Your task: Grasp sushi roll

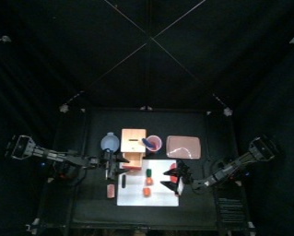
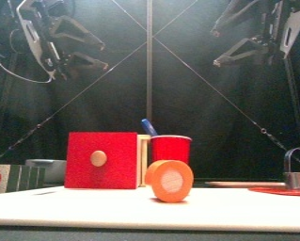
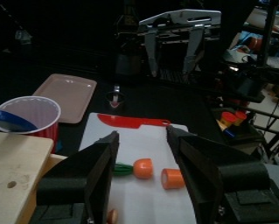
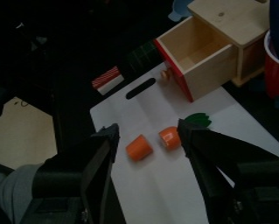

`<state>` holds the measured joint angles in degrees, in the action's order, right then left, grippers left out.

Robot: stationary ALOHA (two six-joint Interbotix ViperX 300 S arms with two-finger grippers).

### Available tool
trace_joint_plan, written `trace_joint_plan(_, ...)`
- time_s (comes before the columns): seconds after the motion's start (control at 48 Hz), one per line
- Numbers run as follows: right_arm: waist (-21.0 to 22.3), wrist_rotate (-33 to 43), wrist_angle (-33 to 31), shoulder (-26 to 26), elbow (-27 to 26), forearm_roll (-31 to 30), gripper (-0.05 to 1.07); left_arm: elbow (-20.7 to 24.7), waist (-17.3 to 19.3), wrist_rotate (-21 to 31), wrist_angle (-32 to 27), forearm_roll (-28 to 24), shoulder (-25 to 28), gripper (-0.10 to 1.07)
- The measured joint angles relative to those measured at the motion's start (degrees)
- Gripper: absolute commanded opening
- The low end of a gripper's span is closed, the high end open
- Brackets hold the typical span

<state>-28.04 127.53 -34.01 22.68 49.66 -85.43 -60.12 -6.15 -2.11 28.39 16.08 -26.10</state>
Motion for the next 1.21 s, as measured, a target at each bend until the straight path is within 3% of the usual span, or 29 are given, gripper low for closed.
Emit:
trace_joint_plan(0.062,0.3,0.0,0.5,-0.2,0.2,-0.1,0.89,1.6,0.3,-1.2,-2.3,0.5,0.5,0.85)
trace_joint_plan(0.271,1.6,0.0,2.0,-0.4,0.5,-0.1,0.89,9.5,4.5,-6.3,-17.8,4.7,2.6,0.84)
trace_joint_plan(0.438,2.1,-0.1,2.3,-0.4,1.8,-0.1,0.89,11.2,8.4,-6.2,-25.8,11.1,3.2,0.80)
trace_joint_plan(0.521,2.5,-0.1,2.5,-0.4,2.9,-0.1,0.89,12.3,10.0,-6.3,-30.0,11.9,3.9,0.80)
trace_joint_plan(0.625,3.0,0.0,3.2,-0.4,3.8,-0.1,0.89,15.9,11.9,-6.3,-38.5,8.7,5.8,0.80)
trace_joint_plan(0.812,4.2,-0.1,4.7,-0.4,4.9,0.3,0.89,26.4,14.2,-3.2,-57.6,-0.3,11.2,0.80)
trace_joint_plan(0.938,4.5,0.0,5.3,-0.4,5.1,0.6,0.89,28.7,14.2,6.2,-65.3,-5.2,12.7,0.79)
trace_joint_plan(1.104,4.7,0.0,5.4,-0.5,5.7,0.7,0.89,29.1,14.2,25.8,-76.6,-18.9,12.3,0.79)
trace_joint_plan(1.208,4.7,0.0,5.5,-0.4,6.0,0.6,0.89,28.5,12.7,39.6,-80.6,-25.2,11.0,0.80)
